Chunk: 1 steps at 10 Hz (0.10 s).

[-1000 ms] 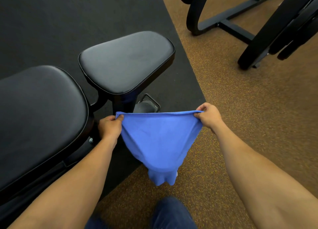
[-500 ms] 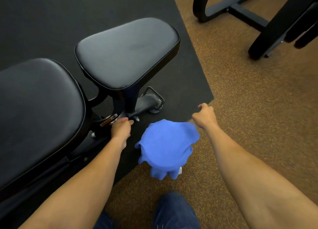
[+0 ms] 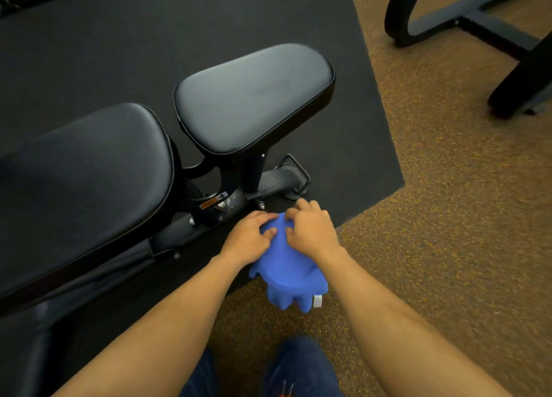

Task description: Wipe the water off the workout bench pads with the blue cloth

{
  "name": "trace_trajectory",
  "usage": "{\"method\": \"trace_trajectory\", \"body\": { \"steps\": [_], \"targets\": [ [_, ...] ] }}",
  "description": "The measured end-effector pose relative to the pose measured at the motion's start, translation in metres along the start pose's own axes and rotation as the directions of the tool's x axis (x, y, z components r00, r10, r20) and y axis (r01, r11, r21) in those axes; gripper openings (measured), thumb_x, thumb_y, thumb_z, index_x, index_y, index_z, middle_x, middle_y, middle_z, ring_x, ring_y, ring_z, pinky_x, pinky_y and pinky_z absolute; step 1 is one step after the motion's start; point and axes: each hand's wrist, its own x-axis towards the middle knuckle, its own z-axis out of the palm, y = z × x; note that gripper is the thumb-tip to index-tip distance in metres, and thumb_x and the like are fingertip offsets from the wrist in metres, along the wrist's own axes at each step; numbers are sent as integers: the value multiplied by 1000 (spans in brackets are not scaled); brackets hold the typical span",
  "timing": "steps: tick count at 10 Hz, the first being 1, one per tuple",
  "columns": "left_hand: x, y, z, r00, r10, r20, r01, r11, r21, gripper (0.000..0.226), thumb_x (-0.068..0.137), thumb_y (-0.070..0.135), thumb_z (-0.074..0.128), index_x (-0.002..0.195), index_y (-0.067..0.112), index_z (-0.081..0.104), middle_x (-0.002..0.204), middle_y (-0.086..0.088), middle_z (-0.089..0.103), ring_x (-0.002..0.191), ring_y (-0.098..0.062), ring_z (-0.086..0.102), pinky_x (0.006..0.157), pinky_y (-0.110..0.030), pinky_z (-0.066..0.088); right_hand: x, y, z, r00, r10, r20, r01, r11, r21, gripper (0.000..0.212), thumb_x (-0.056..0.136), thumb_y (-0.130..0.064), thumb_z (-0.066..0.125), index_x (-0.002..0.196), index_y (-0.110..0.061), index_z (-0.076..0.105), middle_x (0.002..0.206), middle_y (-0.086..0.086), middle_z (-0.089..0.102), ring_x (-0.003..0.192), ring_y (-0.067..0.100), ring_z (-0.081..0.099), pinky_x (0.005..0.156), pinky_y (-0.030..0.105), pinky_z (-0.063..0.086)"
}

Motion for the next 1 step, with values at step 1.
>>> {"method": "trace_trajectory", "body": {
  "steps": [1],
  "targets": [
    [-10,-3,-16,993,-108,43,107,994,18,47,99,29,62,145,25,54,149,3,52,135,-18,50,109,-29,39,-8,-12,-2,996,62,61,-61,998,-13,39,90,-23,56,128,-15,57,129,7,46,119,31,42,92,43,39]
  ]
}}
